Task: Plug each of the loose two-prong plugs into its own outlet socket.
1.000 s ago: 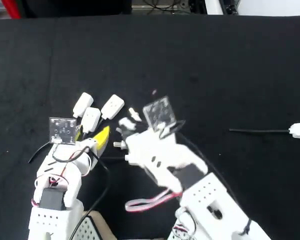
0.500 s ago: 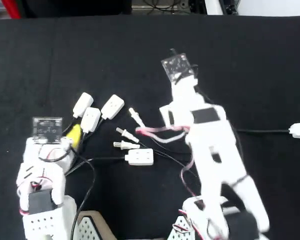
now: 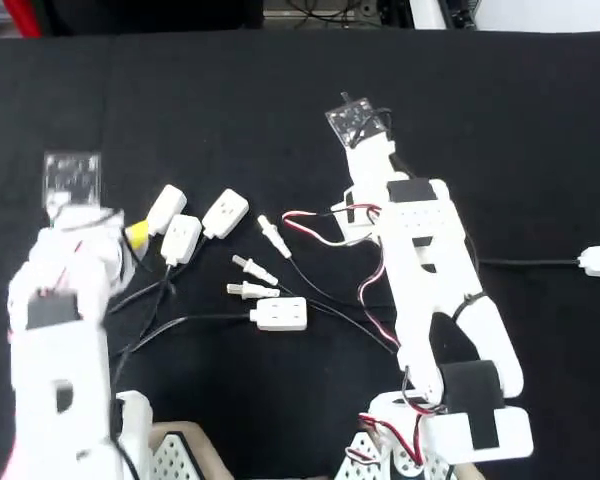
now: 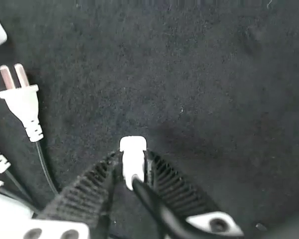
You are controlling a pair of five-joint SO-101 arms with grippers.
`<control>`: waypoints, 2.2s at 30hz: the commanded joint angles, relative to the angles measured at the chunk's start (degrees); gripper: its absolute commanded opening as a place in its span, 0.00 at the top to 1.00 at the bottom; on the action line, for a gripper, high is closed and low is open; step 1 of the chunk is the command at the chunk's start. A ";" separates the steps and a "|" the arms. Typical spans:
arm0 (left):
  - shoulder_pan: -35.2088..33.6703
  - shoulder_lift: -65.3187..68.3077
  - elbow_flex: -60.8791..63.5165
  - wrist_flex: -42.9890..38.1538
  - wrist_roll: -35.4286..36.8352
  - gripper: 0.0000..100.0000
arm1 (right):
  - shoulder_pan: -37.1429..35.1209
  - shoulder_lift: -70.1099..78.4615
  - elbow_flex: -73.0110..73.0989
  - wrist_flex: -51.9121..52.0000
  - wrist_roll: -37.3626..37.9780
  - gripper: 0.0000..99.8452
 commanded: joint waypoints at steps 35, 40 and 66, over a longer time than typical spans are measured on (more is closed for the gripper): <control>7.78 63.03 -34.95 -10.99 -14.07 0.97 | 0.70 -0.84 1.36 -7.03 0.62 0.99; 7.08 62.95 -37.05 -5.27 -14.07 0.97 | 0.70 -0.84 1.36 -7.03 0.62 0.99; 18.24 -2.11 -13.85 29.80 -9.93 0.97 | 6.51 -1.36 -1.36 -4.84 0.18 0.99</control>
